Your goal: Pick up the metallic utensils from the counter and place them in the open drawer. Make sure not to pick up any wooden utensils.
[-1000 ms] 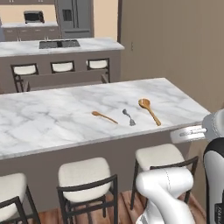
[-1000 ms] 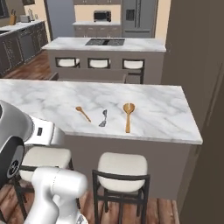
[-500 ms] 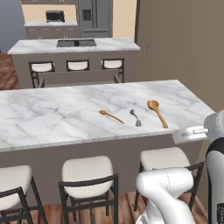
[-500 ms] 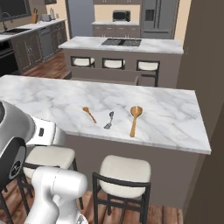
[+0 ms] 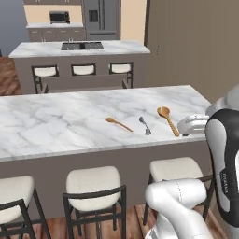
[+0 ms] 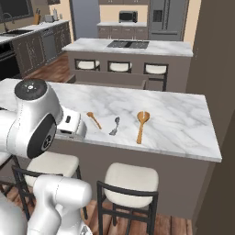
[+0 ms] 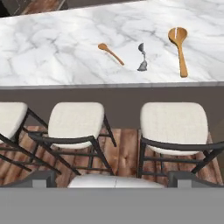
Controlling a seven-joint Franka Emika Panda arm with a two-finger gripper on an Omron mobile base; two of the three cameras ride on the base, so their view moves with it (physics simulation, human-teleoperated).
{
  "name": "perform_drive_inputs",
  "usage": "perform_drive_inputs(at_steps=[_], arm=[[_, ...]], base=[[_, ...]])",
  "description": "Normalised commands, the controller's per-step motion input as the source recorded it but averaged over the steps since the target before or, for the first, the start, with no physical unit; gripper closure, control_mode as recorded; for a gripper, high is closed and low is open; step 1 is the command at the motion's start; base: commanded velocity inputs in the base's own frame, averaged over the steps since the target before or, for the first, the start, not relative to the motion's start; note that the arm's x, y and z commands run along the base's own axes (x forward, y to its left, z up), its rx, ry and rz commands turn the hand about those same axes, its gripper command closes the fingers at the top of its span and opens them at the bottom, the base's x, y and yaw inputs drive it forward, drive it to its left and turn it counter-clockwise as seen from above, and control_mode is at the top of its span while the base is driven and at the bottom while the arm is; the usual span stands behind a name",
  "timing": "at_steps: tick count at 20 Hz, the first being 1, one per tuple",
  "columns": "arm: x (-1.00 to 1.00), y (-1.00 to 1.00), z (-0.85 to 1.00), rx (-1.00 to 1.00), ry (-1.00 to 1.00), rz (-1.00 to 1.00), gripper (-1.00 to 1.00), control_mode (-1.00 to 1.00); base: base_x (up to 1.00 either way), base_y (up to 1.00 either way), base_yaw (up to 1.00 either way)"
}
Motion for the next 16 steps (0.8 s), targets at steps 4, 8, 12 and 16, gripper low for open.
perform_drive_inputs(at_steps=[4, 8, 12, 16], arm=[[0.94, -0.37, -0.38, 0.0, 0.14, -0.07, -1.0, -1.0], [0.92, -0.44, -0.53, 0.0, 0.07, -0.08, -1.0, -1.0], [0.75, -0.48, -0.65, 0.0, 0.05, -0.08, -1.0, -1.0], [0.68, -0.01, -0.63, 0.0, 0.02, -0.11, -1.0, -1.0]], base=[[0.0, 0.0, 0.0], [0.0, 0.0, 0.0], [0.0, 0.0, 0.0], [0.0, 0.0, 0.0]])
